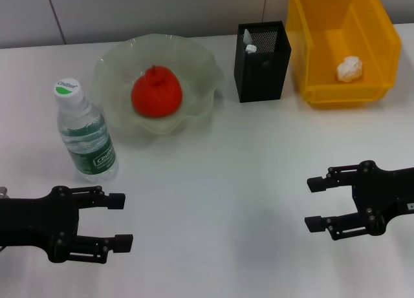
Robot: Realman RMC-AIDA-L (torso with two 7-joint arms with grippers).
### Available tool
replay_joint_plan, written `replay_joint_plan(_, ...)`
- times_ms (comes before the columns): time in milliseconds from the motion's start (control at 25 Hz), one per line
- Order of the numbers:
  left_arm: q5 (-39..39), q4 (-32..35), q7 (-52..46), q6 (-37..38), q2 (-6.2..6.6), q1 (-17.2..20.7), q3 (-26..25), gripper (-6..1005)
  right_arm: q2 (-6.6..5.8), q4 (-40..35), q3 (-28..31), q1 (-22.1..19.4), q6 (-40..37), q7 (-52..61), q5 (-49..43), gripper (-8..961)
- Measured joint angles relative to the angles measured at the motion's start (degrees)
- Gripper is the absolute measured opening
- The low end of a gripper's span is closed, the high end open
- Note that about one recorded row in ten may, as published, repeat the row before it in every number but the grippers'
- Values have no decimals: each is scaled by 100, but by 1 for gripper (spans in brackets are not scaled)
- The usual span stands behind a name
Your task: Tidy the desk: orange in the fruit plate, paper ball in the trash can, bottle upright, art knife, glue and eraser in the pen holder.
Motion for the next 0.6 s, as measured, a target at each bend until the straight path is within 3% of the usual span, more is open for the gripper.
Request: replay_joint_plan(600,-1,0,-56,-3,-15,-14,21,841,5,58,0,-21,186,-49,0,750)
